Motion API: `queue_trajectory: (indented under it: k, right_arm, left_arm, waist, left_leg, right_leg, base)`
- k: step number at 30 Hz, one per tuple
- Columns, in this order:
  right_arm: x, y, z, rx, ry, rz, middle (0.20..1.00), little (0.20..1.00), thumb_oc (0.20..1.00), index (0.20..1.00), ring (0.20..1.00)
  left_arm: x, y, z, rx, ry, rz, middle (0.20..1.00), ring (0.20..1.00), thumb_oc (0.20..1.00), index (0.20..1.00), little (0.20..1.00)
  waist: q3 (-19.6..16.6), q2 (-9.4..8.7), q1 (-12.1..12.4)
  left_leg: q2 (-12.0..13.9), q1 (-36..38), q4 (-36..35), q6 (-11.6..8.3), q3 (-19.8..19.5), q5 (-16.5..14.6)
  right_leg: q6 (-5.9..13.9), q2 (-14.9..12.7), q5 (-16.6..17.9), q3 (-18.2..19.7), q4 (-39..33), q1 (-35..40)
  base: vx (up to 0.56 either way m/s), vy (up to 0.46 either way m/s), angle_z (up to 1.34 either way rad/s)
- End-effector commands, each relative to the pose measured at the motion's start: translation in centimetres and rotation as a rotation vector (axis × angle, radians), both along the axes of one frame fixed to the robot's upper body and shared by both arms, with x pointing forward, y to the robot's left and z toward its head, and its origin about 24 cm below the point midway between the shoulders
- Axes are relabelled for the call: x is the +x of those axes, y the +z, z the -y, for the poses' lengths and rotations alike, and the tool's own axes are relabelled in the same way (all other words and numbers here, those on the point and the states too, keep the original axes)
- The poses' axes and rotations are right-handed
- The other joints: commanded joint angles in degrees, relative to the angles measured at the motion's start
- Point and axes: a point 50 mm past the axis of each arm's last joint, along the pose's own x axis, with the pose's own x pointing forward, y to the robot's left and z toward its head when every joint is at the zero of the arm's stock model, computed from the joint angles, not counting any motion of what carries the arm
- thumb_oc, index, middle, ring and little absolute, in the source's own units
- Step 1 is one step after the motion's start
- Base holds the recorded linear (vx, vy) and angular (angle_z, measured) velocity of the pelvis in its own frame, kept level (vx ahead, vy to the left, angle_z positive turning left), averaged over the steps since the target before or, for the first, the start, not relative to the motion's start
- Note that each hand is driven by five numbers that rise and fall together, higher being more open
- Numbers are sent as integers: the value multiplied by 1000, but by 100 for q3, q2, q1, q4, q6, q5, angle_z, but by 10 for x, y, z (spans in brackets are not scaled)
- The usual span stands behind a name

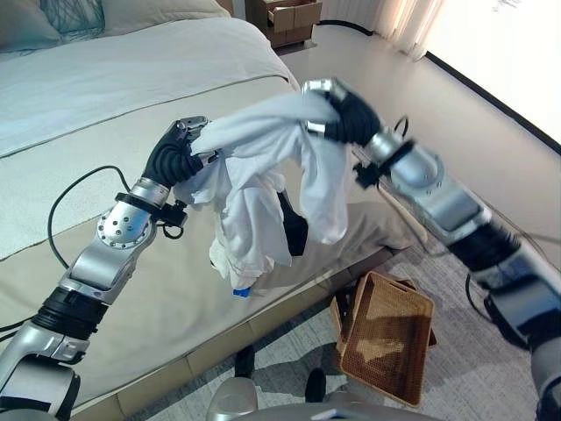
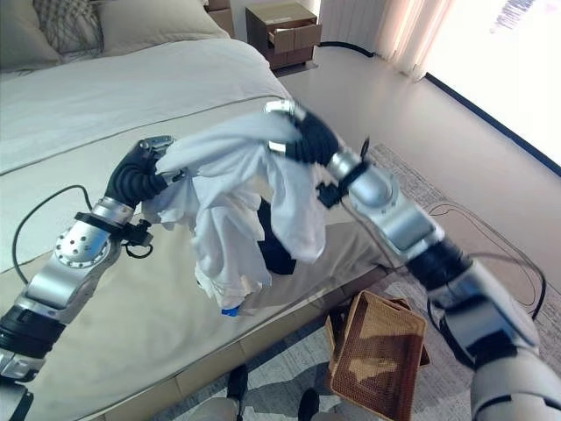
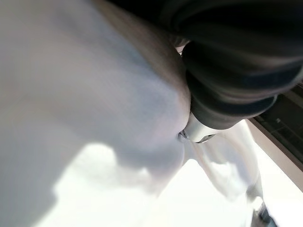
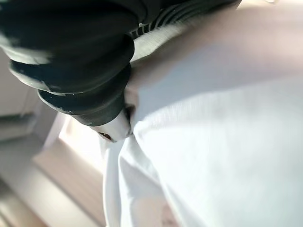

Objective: Pick up clothes into the bucket

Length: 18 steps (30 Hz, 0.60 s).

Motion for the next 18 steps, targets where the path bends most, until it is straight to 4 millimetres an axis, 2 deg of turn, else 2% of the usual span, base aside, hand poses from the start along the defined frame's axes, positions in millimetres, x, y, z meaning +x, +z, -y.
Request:
queue_trajectory:
  k: [1, 2, 3, 6, 8, 10, 11, 12, 18]
  right_arm:
    - [-7, 66, 15, 195, -90, 261, 200, 200, 200, 200, 200]
    - [-8, 74, 14, 196, -101, 290, 200, 200, 200, 200, 200]
    - [-9, 85, 14, 200, -126, 332, 200, 200, 200, 200, 200]
    - [-10, 106, 13, 211, -177, 405, 200, 200, 200, 200, 200]
    - [-12, 111, 12, 220, -182, 421, 200, 200, 200, 200, 200]
    - [-18, 128, 12, 238, -206, 477, 200, 200, 200, 200, 200]
    - [-18, 128, 12, 238, -206, 477, 200, 200, 200, 200, 200]
    - [-24, 139, 15, 245, -217, 519, 200, 200, 200, 200, 200]
    - [-30, 167, 39, 294, -324, 601, 200, 200, 200, 200, 200]
  left_arm:
    - [5, 37, -59, 10, 333, 156, 200, 200, 200, 200, 200]
    - [8, 36, -66, 19, 389, 152, 263, 263, 263, 263, 263]
    - [12, 39, -73, 36, 462, 167, 1000, 1000, 1000, 1000, 1000]
    - [21, 37, -87, 55, 604, 161, 1000, 1000, 1000, 1000, 1000]
    - [22, 37, -89, 40, 627, 161, 1000, 1000, 1000, 1000, 1000]
    - [26, 28, -100, -1, 713, 128, 1000, 1000, 1000, 1000, 1000]
    - [26, 28, -100, -2, 713, 128, 1000, 1000, 1000, 1000, 1000]
    - [25, 24, -103, -28, 736, 120, 1000, 1000, 1000, 1000, 1000]
    - [24, 7, -117, 6, 834, 55, 1000, 1000, 1000, 1000, 1000]
  waist:
    - [-350, -412, 147]
    - [-364, -435, 140]
    - [-369, -456, 132]
    - [-396, -514, 107]
    - [-401, -513, 90]
    - [-428, -528, 26]
    - [-427, -527, 28]
    - [-447, -535, -7]
    - [-543, -571, -109]
  left_leg:
    - [-239, 464, 183, 233, 133, -798]
    - [-239, 449, 193, 234, 139, -799]
    - [-245, 425, 213, 236, 145, -808]
    - [-269, 367, 247, 251, 167, -819]
    - [-278, 344, 261, 259, 175, -828]
    - [-293, 317, 277, 278, 228, -847]
    - [-293, 316, 277, 278, 229, -847]
    - [-307, 298, 300, 293, 257, -870]
    - [-324, 325, 273, 306, 336, -907]
  right_leg:
    - [211, -246, 53, 352, 346, -369]
    - [214, -248, 58, 355, 349, -384]
    - [220, -247, 60, 367, 358, -411]
    - [227, -251, 74, 406, 362, -463]
    - [229, -253, 75, 433, 378, -490]
    - [251, -264, 94, 491, 380, -523]
    - [251, -264, 94, 492, 380, -524]
    - [263, -271, 105, 527, 377, -544]
    - [313, -288, 135, 609, 330, -542]
  base:
    - [0, 0, 0]
    - [0, 0, 0]
    - [0, 0, 0]
    - [9, 24, 1]
    - [16, 39, -1]
    - [22, 53, -2]
    - [24, 50, -2]
    - [31, 45, -4]
    - [38, 41, -9]
